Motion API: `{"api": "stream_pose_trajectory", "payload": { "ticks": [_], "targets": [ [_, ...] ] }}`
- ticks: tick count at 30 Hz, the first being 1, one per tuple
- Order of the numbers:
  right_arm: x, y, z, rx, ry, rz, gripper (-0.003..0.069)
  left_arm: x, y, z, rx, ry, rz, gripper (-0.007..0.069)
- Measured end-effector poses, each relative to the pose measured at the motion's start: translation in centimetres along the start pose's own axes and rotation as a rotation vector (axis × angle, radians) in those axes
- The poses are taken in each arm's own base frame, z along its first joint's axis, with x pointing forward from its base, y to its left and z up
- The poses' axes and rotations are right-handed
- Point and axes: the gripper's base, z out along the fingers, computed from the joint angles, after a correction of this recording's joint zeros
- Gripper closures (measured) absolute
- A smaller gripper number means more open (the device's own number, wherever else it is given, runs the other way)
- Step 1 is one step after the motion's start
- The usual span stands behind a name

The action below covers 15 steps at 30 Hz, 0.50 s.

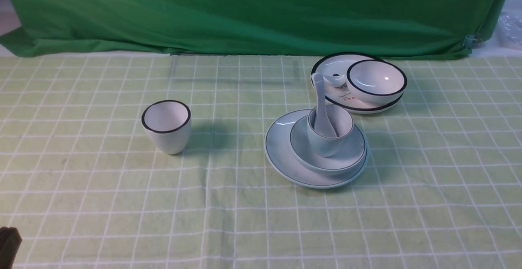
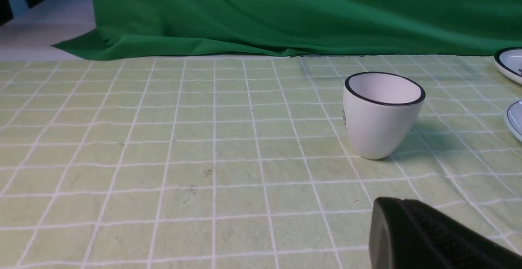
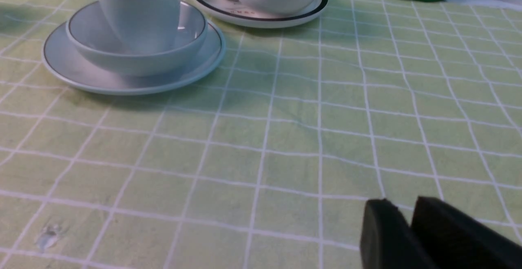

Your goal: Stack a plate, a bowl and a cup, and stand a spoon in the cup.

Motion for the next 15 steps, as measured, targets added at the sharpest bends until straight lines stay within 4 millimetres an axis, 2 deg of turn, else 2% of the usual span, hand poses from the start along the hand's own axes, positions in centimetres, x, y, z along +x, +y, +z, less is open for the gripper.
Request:
{"api": "stream_pose_trajectory", "payload": {
  "ticks": [15],
  "targets": [
    [0.00,0.00,0.00,0.000,0.000,0.000,0.0502,0.00,0.00,0.00,0.000,0.000,0.000,0.0622]
  ]
}}
